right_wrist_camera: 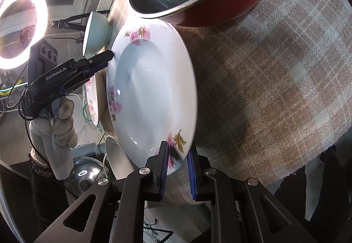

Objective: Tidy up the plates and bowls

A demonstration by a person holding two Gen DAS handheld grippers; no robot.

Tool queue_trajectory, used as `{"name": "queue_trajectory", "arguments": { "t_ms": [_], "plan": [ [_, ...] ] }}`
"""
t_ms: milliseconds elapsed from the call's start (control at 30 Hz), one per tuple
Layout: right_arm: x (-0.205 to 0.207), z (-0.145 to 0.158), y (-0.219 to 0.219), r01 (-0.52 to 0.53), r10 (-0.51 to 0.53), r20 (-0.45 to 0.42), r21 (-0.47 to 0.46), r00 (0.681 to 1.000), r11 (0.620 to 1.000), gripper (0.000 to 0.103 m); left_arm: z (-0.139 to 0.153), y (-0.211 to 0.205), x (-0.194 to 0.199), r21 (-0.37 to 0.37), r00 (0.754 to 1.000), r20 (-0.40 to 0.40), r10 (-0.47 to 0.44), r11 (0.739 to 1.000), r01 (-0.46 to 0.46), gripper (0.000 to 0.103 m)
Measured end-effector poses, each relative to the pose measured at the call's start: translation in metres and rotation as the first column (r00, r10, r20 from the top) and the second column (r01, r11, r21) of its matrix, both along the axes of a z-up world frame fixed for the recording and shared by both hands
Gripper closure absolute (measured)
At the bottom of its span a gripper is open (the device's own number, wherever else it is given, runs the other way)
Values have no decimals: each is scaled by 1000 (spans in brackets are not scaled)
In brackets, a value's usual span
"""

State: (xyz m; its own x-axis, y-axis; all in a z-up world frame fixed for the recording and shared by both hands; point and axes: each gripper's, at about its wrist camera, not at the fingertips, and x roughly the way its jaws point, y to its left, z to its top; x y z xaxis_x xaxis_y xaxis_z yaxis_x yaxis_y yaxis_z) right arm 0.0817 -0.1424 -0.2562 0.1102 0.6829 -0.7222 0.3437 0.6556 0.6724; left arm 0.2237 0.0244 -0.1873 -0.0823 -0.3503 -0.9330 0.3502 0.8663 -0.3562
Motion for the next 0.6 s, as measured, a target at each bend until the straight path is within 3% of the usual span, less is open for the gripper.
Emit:
{"name": "queue_trajectory", "arguments": {
  "t_ms": [600],
  "plan": [
    [-8,-2,-7,-12,12,-21,5,1000,1000,87,-2,-7,-5,0,1000,-7,-20,1000,20,83]
  ]
}}
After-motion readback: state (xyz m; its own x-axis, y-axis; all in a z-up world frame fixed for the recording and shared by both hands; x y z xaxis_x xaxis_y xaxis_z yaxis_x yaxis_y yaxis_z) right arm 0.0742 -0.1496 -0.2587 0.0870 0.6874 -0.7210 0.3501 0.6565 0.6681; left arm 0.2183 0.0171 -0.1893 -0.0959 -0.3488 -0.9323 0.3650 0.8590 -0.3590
